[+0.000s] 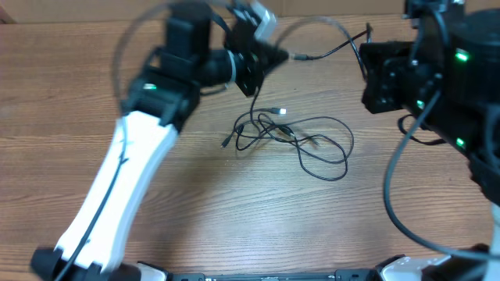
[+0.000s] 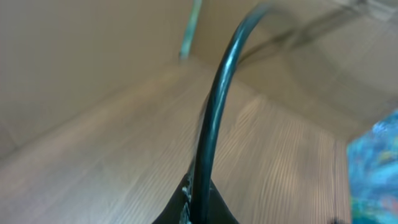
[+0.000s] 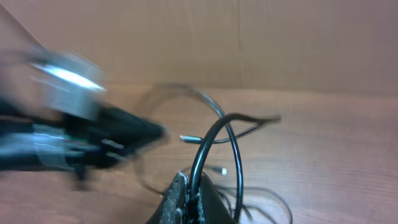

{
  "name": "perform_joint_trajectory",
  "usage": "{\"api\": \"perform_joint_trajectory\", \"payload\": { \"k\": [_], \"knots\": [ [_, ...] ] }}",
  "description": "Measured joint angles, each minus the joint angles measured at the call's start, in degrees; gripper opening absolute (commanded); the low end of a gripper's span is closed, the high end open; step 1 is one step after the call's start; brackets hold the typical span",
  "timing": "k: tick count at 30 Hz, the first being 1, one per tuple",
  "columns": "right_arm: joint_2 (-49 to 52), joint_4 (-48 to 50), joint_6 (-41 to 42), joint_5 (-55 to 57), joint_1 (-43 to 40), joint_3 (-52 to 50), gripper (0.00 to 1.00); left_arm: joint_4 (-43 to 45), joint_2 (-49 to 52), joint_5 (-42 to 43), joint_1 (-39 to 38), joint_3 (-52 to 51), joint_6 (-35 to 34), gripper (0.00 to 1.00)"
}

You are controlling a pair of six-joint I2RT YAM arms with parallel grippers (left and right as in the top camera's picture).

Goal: Untangle cables

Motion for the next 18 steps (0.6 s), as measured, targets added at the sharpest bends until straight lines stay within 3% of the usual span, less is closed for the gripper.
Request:
{"api": "perform_joint_trajectory", "payload": {
  "k": [8,9,10,12,18],
  "knots": [
    [8.4,-3.2,2.6,-2.1,0.0,-1.0,0.04,-4.7,-2.8,0.2,1.6,17.6,-6.2,0.04],
    [9.2,-3.1,2.8,-2.4,0.0,-1.6,0.08,-4.8,-2.8,0.2,2.1,18.9,-6.8,0.04],
    [10.1,-3.1,2.8,-2.7,0.0,-2.1,0.31,-5.0,-2.8,0.2,2.5,19.9,-7.5,0.04],
    [12.1,-3.0,3.3,-3.3,0.0,-3.1,1.00,-5.8,-2.7,0.2,3.5,21.9,-8.4,0.04],
    [16.1,-1.2,2.6,-4.1,0.0,-4.1,1.00,-11.0,-2.8,-3.5,7.4,24.4,-10.0,0.04]
  ]
}}
